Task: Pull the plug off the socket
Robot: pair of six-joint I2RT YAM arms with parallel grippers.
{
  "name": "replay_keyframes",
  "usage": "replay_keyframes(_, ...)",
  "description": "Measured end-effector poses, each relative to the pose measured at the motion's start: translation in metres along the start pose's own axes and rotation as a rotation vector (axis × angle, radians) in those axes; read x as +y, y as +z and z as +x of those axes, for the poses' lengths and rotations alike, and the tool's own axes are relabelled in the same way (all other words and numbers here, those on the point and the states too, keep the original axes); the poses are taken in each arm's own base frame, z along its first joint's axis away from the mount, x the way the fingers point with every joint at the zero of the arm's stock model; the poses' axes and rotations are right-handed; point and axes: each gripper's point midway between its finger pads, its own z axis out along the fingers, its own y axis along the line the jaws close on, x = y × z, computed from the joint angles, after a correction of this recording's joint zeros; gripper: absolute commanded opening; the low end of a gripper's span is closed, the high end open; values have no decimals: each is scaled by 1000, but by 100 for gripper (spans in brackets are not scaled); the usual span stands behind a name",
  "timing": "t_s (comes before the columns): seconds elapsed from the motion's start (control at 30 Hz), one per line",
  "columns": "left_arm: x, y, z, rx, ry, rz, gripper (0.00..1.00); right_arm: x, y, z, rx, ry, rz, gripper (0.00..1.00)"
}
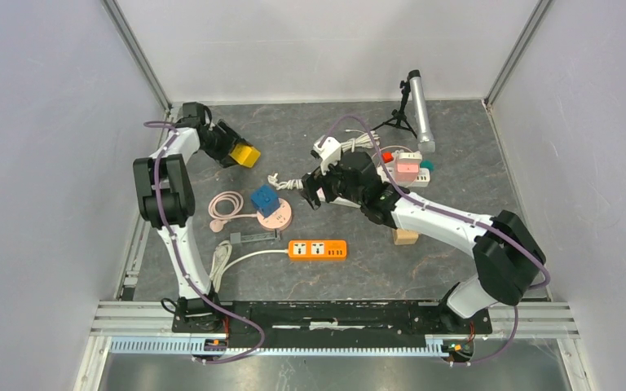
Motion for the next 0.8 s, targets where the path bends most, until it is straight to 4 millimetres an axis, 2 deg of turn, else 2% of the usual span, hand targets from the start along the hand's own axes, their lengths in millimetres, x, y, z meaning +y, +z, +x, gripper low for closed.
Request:
replay_keyframes(0.2,15,13,-3,7,3,-55,100,-9,-5,6,12,50,56,95)
replay_keyframes(0.47,21,-4,-20,-59,62,-169,100,-27,-13,-8,-33,112,136,98)
replay_keyframes(0.6,20,-31,-24,-113,105,-224,100,-28,-11,-6,-26,116,140,98)
replay_keyframes(0.7,8,-65,-27,-186,140,-224,100,-25,-3,-5,-15,117,121,97)
replay_keyframes(0.8,-6,-105,-20,-259,178,-197,100,-19,12,-7,-7,124,87,93)
